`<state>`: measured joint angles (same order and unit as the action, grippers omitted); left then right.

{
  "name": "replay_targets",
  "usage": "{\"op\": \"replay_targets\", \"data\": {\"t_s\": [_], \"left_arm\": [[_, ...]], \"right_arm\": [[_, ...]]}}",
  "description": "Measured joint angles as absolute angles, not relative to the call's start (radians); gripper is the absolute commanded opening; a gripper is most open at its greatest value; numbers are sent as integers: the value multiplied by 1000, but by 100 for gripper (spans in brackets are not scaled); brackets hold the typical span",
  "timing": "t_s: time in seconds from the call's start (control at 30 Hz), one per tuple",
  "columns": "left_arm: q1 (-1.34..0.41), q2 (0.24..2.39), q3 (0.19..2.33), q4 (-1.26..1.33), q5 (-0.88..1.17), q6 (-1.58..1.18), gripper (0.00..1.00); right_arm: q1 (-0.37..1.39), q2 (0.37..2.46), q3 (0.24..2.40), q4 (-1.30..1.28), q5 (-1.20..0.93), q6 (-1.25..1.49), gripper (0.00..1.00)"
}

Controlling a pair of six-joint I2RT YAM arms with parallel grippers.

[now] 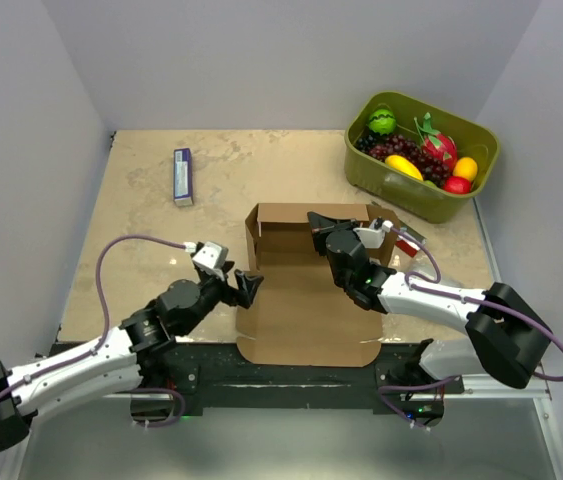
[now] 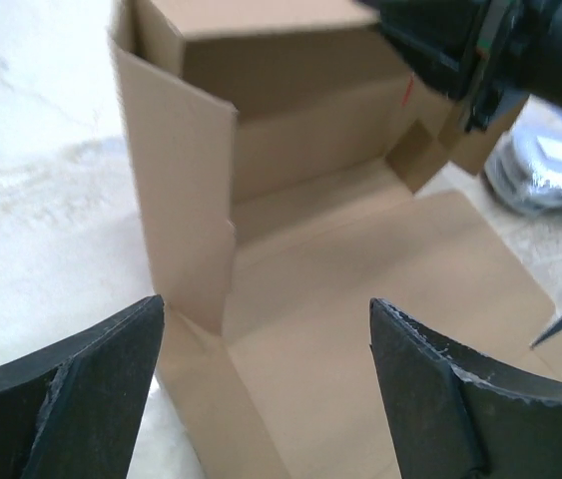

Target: Fold the paper box

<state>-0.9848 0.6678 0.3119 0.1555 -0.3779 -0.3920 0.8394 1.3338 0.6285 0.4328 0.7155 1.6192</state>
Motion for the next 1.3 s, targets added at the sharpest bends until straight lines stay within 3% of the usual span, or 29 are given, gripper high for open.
{"op": "replay_targets", "data": {"t_s": [0.2, 0.57, 1.03, 1.3], "left_arm": [[-807, 618, 317, 150, -278, -347, 86], [-615, 740, 317, 306, -127, -278, 81], [-586, 1055, 370, 525, 154, -170, 78], [-583, 980, 356, 530, 157, -154, 91]], "right_arm": [[839, 1334, 628, 433, 715, 1619, 0], [840, 1324, 616, 441, 715, 1618, 0], [843, 1319, 613, 440, 715, 1611, 0], [843, 1310, 613, 433, 715, 1598, 0]]}}
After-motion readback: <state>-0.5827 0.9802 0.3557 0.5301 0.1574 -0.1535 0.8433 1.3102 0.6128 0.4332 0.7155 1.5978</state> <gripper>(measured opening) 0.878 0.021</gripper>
